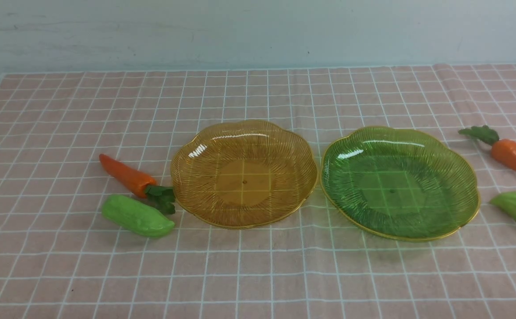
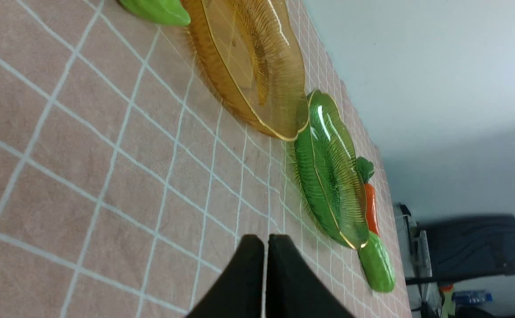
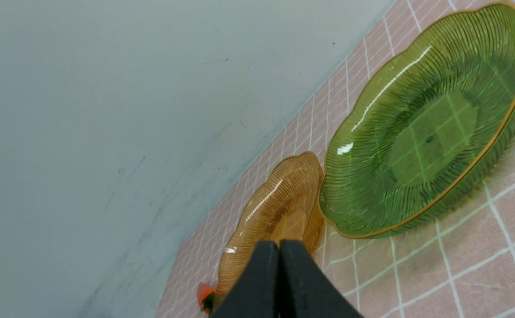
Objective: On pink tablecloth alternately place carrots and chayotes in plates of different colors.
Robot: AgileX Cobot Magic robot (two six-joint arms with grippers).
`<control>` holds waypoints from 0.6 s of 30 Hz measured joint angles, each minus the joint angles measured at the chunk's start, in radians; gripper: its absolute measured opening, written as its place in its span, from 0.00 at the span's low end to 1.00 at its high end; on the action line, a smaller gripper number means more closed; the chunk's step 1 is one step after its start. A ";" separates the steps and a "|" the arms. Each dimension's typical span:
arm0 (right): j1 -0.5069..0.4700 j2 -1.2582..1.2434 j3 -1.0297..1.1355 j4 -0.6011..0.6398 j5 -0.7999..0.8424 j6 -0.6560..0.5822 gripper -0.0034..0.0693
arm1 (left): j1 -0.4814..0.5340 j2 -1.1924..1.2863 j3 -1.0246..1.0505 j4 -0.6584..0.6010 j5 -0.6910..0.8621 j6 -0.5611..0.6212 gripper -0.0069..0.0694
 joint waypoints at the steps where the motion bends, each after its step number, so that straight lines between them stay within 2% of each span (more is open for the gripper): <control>1: 0.000 0.000 0.000 0.005 -0.004 0.000 0.03 | 0.000 0.000 0.000 -0.004 0.009 0.011 0.09; 5: 0.000 0.000 0.000 0.025 -0.014 -0.011 0.03 | 0.000 0.000 -0.006 -0.020 0.026 0.058 0.09; 10: 0.000 0.000 -0.123 -0.008 -0.022 -0.103 0.03 | 0.000 0.046 -0.126 -0.005 0.111 0.128 0.09; 12: 0.000 0.059 -0.286 -0.099 0.004 -0.164 0.03 | 0.000 0.186 -0.245 0.076 0.262 0.153 0.09; 15: 0.000 0.125 -0.358 -0.159 0.062 -0.173 0.03 | 0.000 0.297 -0.320 0.156 0.374 0.165 0.09; 18: 0.000 0.309 -0.555 -0.312 0.267 -0.150 0.03 | 0.000 0.459 -0.426 0.299 0.514 0.186 0.09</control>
